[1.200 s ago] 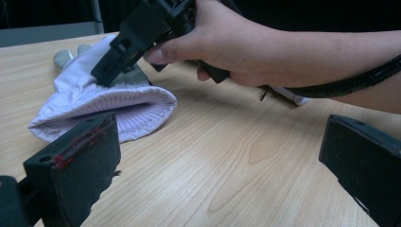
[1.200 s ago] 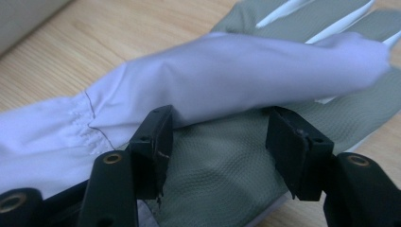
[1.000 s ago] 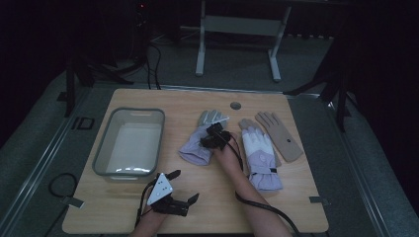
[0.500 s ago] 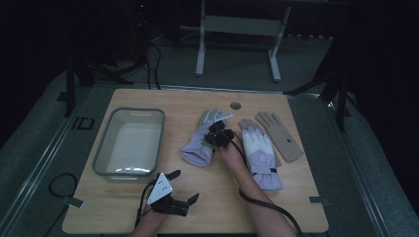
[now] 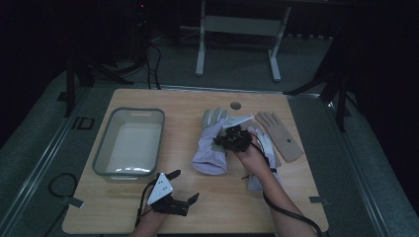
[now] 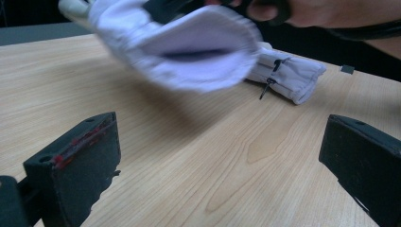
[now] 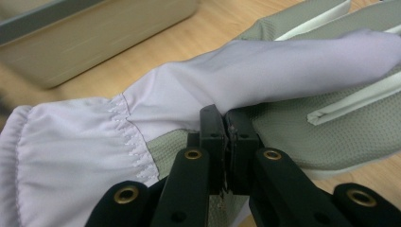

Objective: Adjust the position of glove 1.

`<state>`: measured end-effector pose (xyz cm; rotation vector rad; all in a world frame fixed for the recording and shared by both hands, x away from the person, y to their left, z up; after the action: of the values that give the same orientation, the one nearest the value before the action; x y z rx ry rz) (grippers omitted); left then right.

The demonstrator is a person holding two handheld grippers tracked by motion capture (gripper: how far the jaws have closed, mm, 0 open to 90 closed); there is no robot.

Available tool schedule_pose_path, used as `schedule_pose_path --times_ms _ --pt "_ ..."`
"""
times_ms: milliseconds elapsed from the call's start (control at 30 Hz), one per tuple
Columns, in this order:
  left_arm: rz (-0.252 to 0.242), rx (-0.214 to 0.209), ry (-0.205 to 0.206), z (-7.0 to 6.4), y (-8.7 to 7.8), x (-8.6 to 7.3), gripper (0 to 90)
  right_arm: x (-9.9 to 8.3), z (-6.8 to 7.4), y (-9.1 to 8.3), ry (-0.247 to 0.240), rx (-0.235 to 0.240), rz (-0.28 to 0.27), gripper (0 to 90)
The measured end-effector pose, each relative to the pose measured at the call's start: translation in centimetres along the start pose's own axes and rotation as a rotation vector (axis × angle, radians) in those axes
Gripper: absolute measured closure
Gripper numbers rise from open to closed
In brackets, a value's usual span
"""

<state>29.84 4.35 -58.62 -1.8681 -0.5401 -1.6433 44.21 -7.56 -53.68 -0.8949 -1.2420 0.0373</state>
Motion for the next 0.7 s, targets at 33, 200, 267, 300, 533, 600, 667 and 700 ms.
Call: schedule_pose_path --times_ms 33,200,267,300,533,600,667,700 --pt "0.0 0.001 -0.001 0.0 0.0 0.0 0.0 -0.1 0.2 -0.6 -0.023 0.011 -0.008 87.5" --pt "0.0 0.003 0.001 0.0 0.0 0.0 0.0 -1.1 0.9 -2.2 -0.068 0.051 -0.015 87.5" --pt "0.001 0.004 -0.001 0.0 0.0 0.0 0.0 -1.9 1.0 -2.1 -0.071 0.052 -0.004 87.5" --pt "0.002 0.004 0.0 0.0 0.0 0.0 0.0 -2.3 1.0 -2.0 -0.074 0.055 0.0 87.5" --pt "0.001 0.003 -0.005 0.0 0.1 0.0 0.0 -4.5 0.9 -0.5 -0.079 0.097 0.067 87.3" --pt "0.001 0.002 -0.001 0.0 0.1 0.0 0.0 -5.7 0.5 0.5 -0.093 0.1 0.117 87.0" --pt "0.001 0.002 0.0 0.0 0.1 0.0 0.0 -6.2 0.3 0.9 -0.093 0.099 0.137 86.7" --pt "0.002 0.002 0.0 0.0 0.1 0.0 0.0 -6.9 0.2 1.4 -0.108 0.099 0.155 86.3"
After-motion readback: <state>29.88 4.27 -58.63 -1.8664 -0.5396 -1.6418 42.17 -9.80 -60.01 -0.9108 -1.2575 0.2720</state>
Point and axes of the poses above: each handheld gripper's, and its own axes: y roughly forward along the jaws, x roughly out of its top, z roughly to its left, the point moved 10 cm from there along y, roughly forward along the jaws, and after that the axes turned 6 degrees about -z, right-handed, at the moved point
